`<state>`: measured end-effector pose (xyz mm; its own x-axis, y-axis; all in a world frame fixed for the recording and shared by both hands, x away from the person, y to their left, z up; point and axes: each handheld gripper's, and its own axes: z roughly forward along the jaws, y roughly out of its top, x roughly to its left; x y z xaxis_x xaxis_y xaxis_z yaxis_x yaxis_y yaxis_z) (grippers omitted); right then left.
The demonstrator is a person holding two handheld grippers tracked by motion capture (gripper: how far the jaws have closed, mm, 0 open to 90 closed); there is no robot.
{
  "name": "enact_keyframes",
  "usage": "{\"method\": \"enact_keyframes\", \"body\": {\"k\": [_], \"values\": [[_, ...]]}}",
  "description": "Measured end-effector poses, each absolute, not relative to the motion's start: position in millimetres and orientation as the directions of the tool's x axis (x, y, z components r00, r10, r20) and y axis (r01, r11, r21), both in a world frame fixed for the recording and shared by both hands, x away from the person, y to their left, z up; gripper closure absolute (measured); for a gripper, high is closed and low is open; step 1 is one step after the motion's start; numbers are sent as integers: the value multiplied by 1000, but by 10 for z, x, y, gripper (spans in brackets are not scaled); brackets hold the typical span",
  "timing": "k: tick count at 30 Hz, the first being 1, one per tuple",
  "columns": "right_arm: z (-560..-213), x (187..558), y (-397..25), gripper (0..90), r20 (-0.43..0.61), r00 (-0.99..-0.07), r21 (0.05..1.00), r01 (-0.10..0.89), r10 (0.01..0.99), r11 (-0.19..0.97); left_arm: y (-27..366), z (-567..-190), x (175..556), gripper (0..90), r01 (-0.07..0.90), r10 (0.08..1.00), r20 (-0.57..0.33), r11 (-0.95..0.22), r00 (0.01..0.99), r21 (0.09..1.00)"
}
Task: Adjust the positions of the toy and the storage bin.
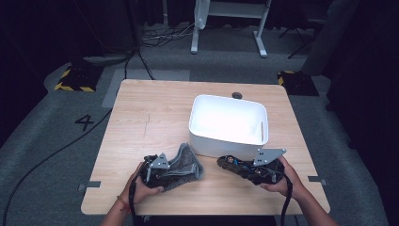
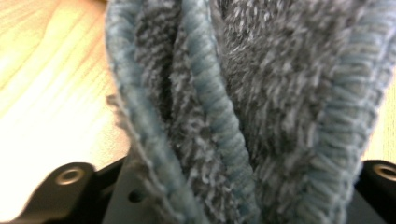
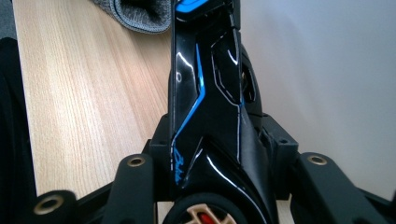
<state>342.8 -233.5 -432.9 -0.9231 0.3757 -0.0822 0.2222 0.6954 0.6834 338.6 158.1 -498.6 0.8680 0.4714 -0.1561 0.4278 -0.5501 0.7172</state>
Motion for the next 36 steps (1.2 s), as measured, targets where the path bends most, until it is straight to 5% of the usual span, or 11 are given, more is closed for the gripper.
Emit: {"method": "enact_keyframes", "body": {"k": [2,7,11,36], "values": [[-4325,3427,-2340,577,-80,-922,684,225,378,694,1599,-4977,3399,481,440,488,-156,-548,859,712],[-4304,3416,-2354,577,-80,-920,695,224,383,683,1672,-4932,3364,270,450,529,-133,-533,838,716],[-4276,3416,-2373,577,-80,-918,702,225,389,676,1762,-4903,3339,180,452,561,-111,-518,820,726],[-3754,3453,-2455,576,-153,-911,739,151,382,657,1996,-5016,3225,156,479,575,-109,-546,811,687]]}}
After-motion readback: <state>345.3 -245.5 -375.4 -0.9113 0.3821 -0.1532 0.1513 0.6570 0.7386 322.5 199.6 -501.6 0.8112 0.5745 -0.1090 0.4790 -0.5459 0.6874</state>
